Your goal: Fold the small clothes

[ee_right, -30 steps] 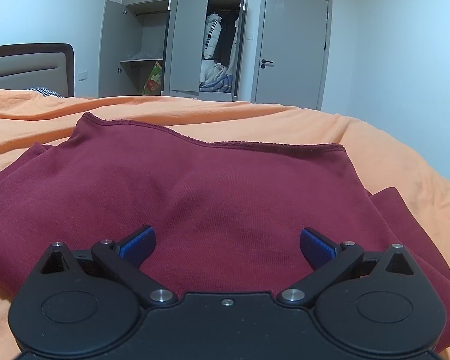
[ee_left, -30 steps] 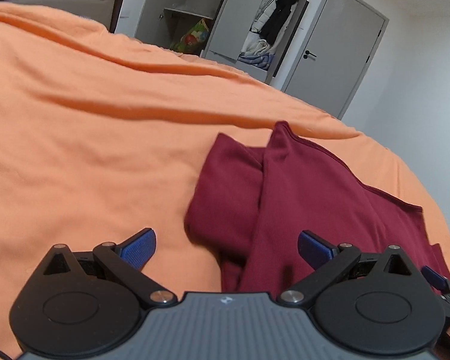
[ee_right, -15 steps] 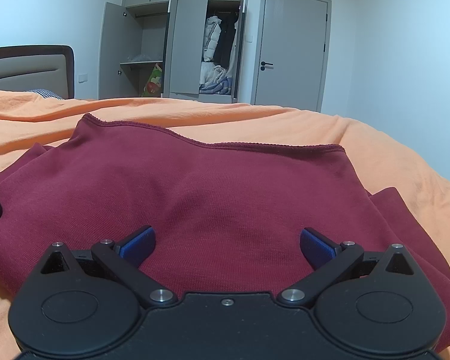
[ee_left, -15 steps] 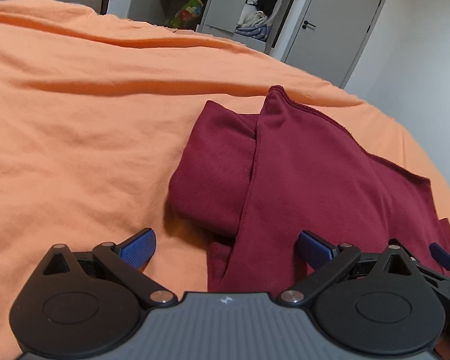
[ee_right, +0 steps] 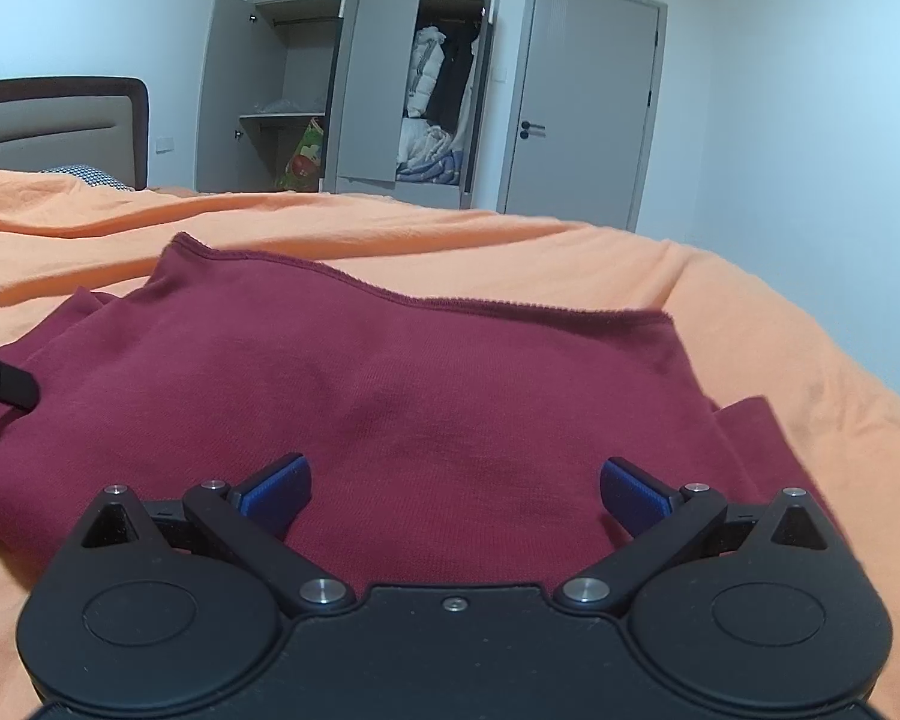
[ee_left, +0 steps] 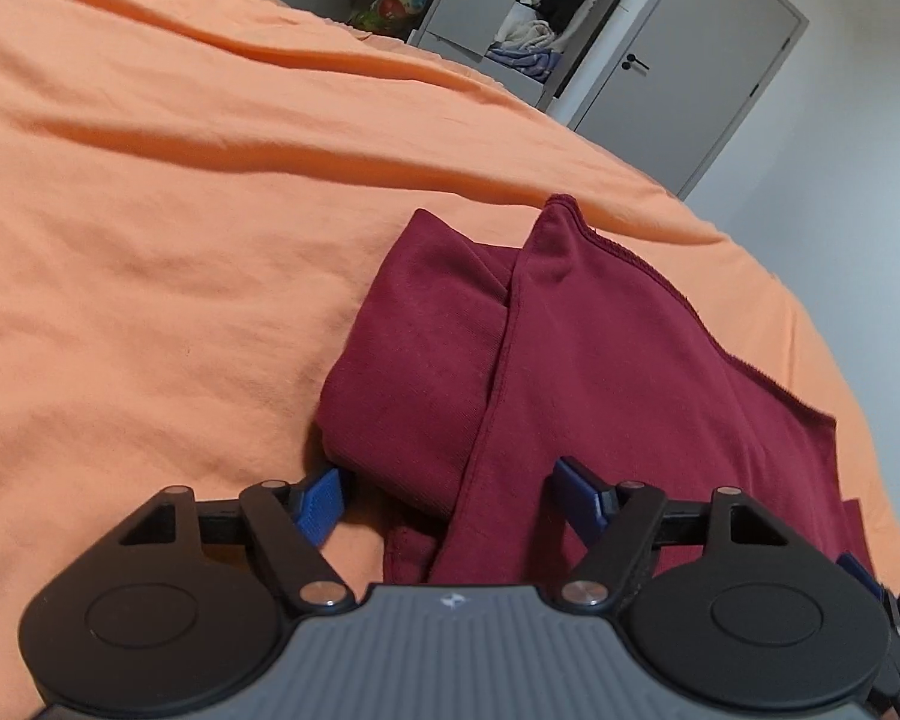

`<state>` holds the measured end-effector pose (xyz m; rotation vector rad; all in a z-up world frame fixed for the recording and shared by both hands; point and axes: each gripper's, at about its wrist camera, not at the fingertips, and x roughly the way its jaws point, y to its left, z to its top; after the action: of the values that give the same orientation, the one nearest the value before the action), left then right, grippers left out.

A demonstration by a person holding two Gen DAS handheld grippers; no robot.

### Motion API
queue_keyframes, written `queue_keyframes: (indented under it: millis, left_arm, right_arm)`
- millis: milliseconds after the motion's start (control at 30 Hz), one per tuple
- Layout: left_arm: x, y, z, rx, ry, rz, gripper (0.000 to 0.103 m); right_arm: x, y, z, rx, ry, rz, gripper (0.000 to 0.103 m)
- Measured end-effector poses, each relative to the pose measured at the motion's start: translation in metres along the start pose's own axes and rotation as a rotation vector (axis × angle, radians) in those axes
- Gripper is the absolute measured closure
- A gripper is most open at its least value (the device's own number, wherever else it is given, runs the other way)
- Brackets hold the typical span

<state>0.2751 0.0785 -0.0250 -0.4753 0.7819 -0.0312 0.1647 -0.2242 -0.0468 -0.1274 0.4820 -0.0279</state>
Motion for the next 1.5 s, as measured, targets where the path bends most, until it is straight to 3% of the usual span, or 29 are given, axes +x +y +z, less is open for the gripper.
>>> queue_keyframes:
  millis: [233,467,800,967,1133,1233,1367,1467,1500]
  left_arm:
    - [0.001,-0.003,-0.002,0.003,0.003,0.005,0.025]
    - [0.001,-0.009,-0.002,0.018,0.012,0.035,0.028]
    - [-0.003,-0.01,-0.006,0.022,0.028,-0.004,0.06]
    - [-0.004,0.001,-0.007,-0.066,0.013,-0.02,0.054]
    - [-0.001,0.011,-0.005,-0.124,0.0,-0.043,0.054]
    - [0.001,0.012,-0.003,-0.148,-0.013,-0.039,0.063]
    - [-0.004,0.002,-0.006,-0.117,-0.041,-0.01,0.075]
    - [-0.009,-0.011,-0.009,-0.05,-0.057,0.029,0.077]
    - [-0.009,-0.013,-0.009,-0.037,-0.051,0.041,0.072]
  right_arm:
    - [-0.015,0.009,-0.012,-0.054,-0.005,0.0,0.001]
    - [-0.009,0.003,-0.019,-0.007,0.005,0.03,0.0]
    - [-0.01,0.004,-0.023,0.0,-0.012,0.03,0.0]
    - [-0.01,0.004,-0.024,0.001,-0.013,0.03,0.0]
    - [-0.01,0.004,-0.024,0.0,-0.014,0.029,0.0]
    - [-0.01,0.004,-0.024,0.0,-0.013,0.03,0.0]
    - [-0.01,0.004,-0.024,-0.001,-0.014,0.029,0.0]
    - [-0.011,0.004,-0.025,-0.001,-0.015,0.028,0.0]
    - [-0.011,0.004,-0.024,0.0,-0.015,0.029,0.0]
